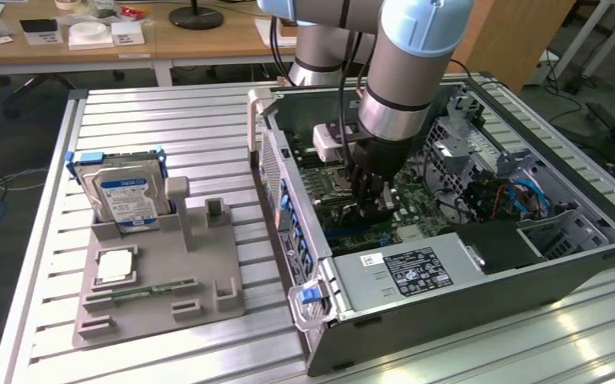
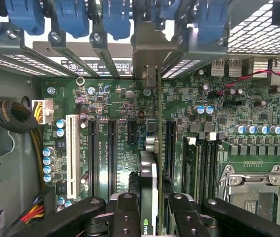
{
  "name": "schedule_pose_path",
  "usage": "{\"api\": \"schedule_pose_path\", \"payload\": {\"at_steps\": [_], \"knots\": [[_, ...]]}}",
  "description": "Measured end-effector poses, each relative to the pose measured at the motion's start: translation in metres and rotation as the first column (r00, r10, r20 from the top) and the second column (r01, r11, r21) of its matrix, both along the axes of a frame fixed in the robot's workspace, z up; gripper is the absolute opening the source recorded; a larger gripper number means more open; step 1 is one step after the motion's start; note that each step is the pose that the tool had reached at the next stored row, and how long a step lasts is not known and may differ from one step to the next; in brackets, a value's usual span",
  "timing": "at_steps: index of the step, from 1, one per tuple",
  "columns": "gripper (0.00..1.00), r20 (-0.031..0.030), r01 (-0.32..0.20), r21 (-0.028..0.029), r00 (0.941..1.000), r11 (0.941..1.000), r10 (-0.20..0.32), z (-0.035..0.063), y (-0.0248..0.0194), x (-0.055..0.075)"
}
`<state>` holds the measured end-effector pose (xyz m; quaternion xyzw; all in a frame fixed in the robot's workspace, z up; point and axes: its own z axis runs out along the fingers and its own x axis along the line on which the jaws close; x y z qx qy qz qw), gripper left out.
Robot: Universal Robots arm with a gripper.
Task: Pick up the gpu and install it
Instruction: 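Insert the gpu into the slot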
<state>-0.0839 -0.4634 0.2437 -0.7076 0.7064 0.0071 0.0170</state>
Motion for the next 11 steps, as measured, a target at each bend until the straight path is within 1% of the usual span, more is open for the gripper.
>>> {"api": "schedule_pose_path", "payload": {"at_steps": [8, 10, 11], "knots": [[0.27, 0.0002, 0.000, -0.0002, 1.0000, 1.0000, 0.000, -0.0010, 0.0001, 0.0000], [0.27, 0.0006, 0.000, -0.0056, 1.0000, 1.0000, 0.000, -0.0007, 0.0002, 0.0001], [0.27, 0.0007, 0.000, -0.0052, 1.0000, 1.0000, 0.000, -0.0009, 0.0001, 0.0001]]}}
